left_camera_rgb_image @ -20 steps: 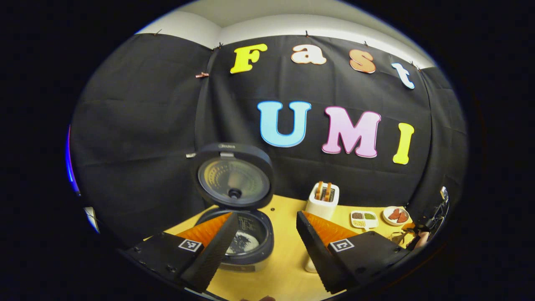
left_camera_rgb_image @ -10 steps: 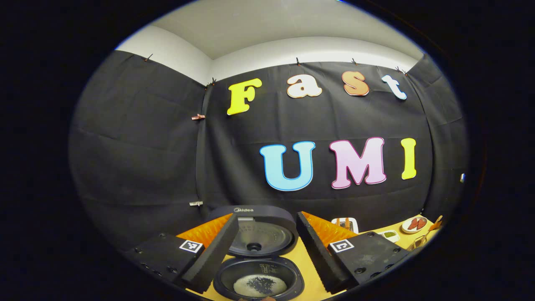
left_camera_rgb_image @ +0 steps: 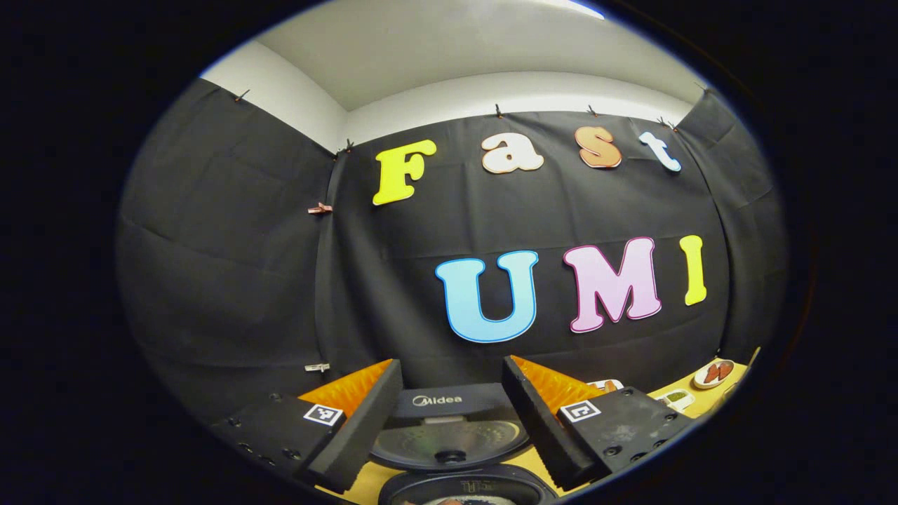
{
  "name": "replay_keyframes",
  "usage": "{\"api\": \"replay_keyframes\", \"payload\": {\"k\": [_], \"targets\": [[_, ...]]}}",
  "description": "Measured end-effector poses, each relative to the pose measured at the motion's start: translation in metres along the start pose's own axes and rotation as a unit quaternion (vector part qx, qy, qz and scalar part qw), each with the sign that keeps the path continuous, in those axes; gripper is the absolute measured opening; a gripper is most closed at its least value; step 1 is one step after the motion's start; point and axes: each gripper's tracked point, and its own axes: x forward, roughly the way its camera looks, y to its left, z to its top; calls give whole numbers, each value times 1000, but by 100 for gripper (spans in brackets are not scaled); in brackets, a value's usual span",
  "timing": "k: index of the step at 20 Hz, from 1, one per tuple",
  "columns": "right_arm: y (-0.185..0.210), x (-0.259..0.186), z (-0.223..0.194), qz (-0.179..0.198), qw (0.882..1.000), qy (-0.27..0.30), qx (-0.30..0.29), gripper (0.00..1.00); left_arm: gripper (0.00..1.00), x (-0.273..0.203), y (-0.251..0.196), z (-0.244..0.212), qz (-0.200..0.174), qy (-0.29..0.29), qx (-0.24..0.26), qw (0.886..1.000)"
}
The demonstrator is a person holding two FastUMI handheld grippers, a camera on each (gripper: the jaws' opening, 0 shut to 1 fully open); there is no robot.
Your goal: Close the left gripper, press the button to open the rice cooker; take a wooden spoon from the chopstick holder with the right hand, scoop a spoonful of rice and pour it into the rice cooker, then put the wooden spoon back into the chopstick holder.
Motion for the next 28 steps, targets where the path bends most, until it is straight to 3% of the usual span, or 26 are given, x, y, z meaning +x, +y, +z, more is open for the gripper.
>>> {"api": "replay_keyframes", "payload": {"k": [6,10,17,23,28], "targets": [[1,-28,-32,-15,1000,18,-2,99,96,28,2,0,-18,-13,-4,1000],[8,-32,-36,-13,1000,18,0,98,96,40,0,-16,-24,22,24,999],[13,-20,-32,-1,1000,20,-4,99,98,31,-2,-30,-21,65,8,998],[17,-15,-44,21,999,37,-19,98,99,-10,-8,-37,-13,129,-10,992],[23,-12,-62,41,997,62,-28,99,99,-67,-19,-64,0,218,-44,975]]}}
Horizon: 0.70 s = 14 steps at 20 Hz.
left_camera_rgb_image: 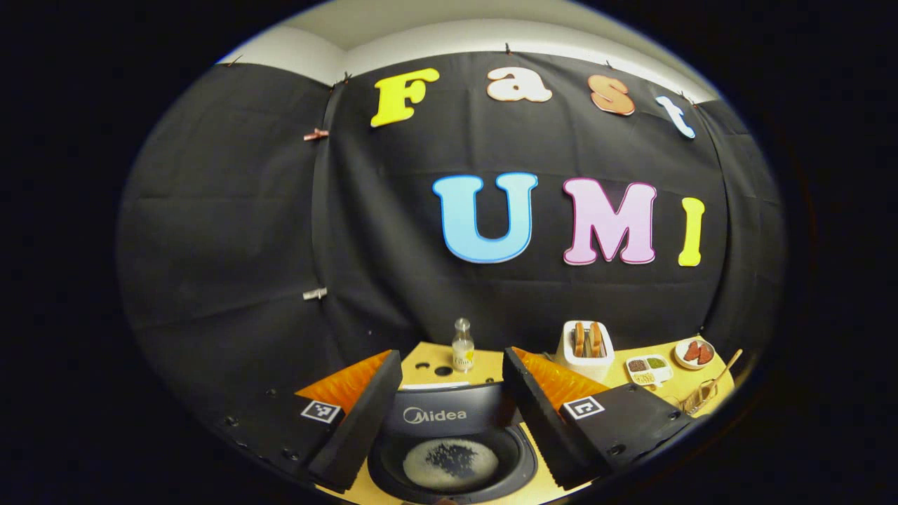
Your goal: Close the left gripper, press the button to open the rice cooker; take a wooden spoon from the chopstick holder with the right hand, scoop a spoonful of rice and pour it into the rice cooker, then put the wooden spoon back into the chopstick holder.
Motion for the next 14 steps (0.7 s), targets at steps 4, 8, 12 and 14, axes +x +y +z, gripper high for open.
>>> {"api": "replay_keyframes", "payload": {"k": [4,8,12,14], "targets": [[9,1,-5,20,1000,10,-14,99,99,-23,-6,-39,4,50,-3,999],[17,-3,-11,41,999,22,-26,99,100,-33,-9,-73,11,69,-5,998],[23,-9,-18,55,997,35,-44,98,100,-36,-9,-114,16,103,-11,995],[25,-11,-21,59,996,38,-52,98,100,-37,-11,-127,16,112,-8,993]]}}
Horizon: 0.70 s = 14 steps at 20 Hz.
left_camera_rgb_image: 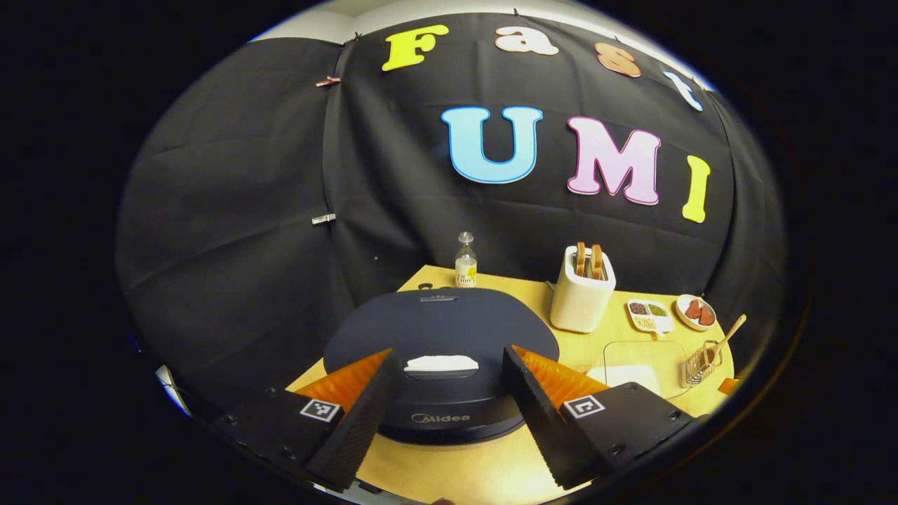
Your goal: Close the left gripper, press the button to open the rice cooker; take a wooden spoon from the chopstick holder with the right hand, scoop a spoonful of rice and pour it into the rice cooker, then put the wooden spoon back into the chopstick holder.
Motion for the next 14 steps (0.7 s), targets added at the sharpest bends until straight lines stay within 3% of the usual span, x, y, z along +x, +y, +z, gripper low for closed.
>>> {"api": "replay_keyframes", "payload": {"k": [6,14], "targets": [[6,-5,-5,10,1000,9,-14,98,100,14,-3,-44,-4,30,6,1000],[15,-8,-5,22,999,9,-29,98,100,16,-4,-55,-12,24,10,1000]]}}
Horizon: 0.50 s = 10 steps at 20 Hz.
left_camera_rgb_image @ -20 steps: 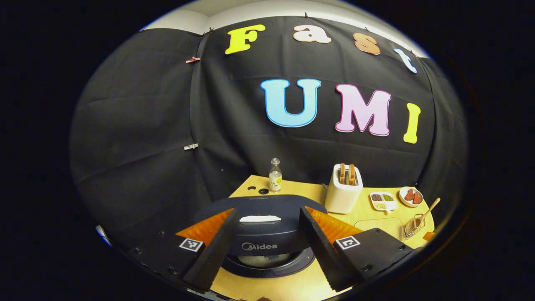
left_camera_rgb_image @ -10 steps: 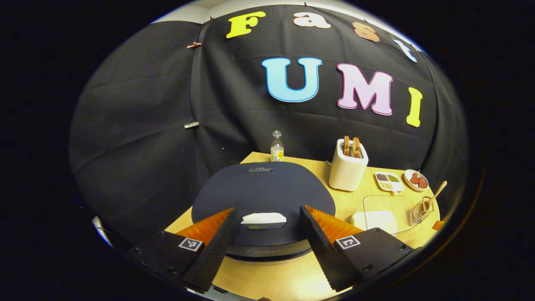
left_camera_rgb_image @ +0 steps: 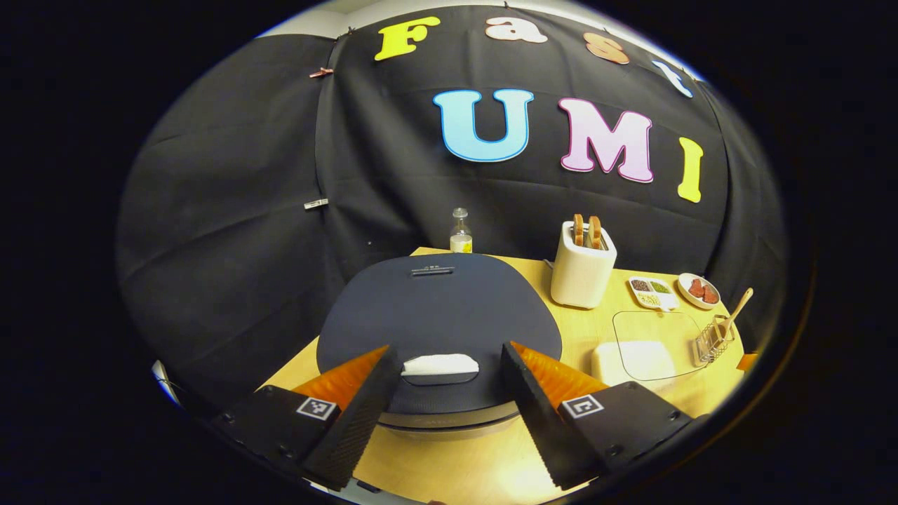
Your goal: Close the left gripper, press the button to open the rice cooker; take a wooden spoon from the chopstick holder with the right hand, scoop a spoonful of rice and pour it into the rice cooker, then put the wooden spoon back into the chopstick holder.
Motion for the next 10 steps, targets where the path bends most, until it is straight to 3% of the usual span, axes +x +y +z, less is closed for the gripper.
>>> {"api": "replay_keyframes", "payload": {"k": [6,10], "targets": [[9,-6,6,7,1000,-14,-14,99,99,-3,-3,6,-12,-19,6,1000],[23,-17,48,10,997,-70,-25,99,96,-34,-16,45,-47,-76,-14,996]]}}
